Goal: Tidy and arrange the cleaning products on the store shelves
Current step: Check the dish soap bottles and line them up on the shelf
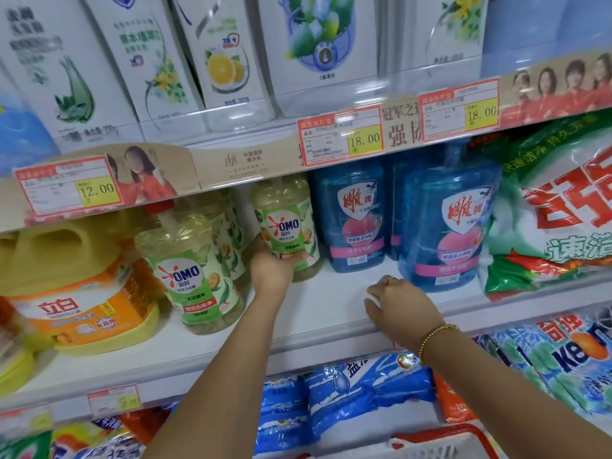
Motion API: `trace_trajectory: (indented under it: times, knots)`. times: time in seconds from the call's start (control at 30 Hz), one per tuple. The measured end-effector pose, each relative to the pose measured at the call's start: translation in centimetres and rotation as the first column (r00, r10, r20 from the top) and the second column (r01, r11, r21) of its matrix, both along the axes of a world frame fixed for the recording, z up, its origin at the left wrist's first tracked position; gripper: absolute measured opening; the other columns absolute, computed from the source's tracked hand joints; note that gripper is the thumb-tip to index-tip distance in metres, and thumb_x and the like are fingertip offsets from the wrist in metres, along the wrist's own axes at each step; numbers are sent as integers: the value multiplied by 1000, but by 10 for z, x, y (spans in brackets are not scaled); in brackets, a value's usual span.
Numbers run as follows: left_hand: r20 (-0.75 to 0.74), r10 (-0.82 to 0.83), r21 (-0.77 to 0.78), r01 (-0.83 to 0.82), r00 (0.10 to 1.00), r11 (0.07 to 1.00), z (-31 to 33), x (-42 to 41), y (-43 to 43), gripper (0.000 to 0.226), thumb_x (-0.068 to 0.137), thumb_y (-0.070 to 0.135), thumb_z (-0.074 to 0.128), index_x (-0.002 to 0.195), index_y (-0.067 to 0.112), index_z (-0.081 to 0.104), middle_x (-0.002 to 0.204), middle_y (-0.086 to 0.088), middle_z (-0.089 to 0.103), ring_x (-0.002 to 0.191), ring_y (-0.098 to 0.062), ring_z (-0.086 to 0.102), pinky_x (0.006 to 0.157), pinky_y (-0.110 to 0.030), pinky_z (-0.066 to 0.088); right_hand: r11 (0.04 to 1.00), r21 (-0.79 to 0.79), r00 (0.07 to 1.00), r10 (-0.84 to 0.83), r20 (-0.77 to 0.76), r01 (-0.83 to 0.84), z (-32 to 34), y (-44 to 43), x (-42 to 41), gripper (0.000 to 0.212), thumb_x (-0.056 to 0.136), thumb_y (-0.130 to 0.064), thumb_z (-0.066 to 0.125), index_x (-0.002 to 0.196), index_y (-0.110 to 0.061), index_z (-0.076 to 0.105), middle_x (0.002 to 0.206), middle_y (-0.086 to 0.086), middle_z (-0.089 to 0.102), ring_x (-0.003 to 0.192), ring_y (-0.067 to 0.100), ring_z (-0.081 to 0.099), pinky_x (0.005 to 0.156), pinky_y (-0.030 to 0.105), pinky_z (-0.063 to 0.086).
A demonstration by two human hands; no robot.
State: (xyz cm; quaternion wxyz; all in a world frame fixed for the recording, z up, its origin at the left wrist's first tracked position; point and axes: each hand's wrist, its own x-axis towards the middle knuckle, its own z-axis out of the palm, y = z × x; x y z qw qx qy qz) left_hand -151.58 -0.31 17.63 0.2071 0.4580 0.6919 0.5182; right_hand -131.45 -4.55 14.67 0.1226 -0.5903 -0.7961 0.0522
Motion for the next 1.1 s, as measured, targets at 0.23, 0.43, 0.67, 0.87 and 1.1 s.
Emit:
trace_trajectory:
  times: [0.23, 0.43, 0.67, 0.87, 1.1]
  knots:
    - [-8, 48, 36, -48, 999, 998, -11, 1, 14, 75, 67, 24, 87, 129, 6, 48, 127, -8, 62, 115, -26, 59, 80, -18, 37, 999, 54, 1000, -2, 11, 2, -3, -2, 0, 41, 100, -35, 33, 131, -15, 52, 129, 5, 53, 116, 23, 50, 96, 30, 41]
    - [-61, 51, -10, -52, 997, 999, -10, 4, 15, 77, 69, 31, 85, 131, 6, 46, 128, -8, 61, 116, -28, 58, 79, -20, 37, 999, 42, 998, -1, 60, -1, -1, -4, 0, 41, 100, -34, 32, 129, -13, 53, 127, 8, 54, 113, 25, 51, 94, 30, 41]
    - [7, -8, -126, 9, 1000, 992, 3, 18, -10, 59, 80, 25, 77, 129, 5, 51, 127, -13, 61, 114, -32, 57, 85, -28, 43, 989, -130, 998, 68, 14, -66, 23, -4, 13, 41, 98, -33, 43, 133, -15, 53, 137, 7, 51, 125, 23, 47, 101, 29, 37]
    - [-156, -332, 112, 351, 930, 930, -5, 103, -109, 32, 96, 28, 55, 73, 6, 62, 66, -3, 62, 69, -19, 60, 59, -17, 43, 990, 142, 989, 47, -143, -26, 41, -67, 94, 33, 91, -33, 56, 63, -19, 46, 67, 2, 56, 63, 17, 51, 58, 32, 39]
    - [-202, -751, -119, 745, 629, 656, -102, 240, -185, 40, 83, 51, 49, 57, 21, 43, 51, 5, 37, 53, -6, 35, 54, -32, 31, 932, -241, 947, -302, -107, 270, -46, -163, 263, 33, 86, -36, 65, 64, -26, 42, 67, -5, 52, 68, 19, 50, 61, 29, 32]
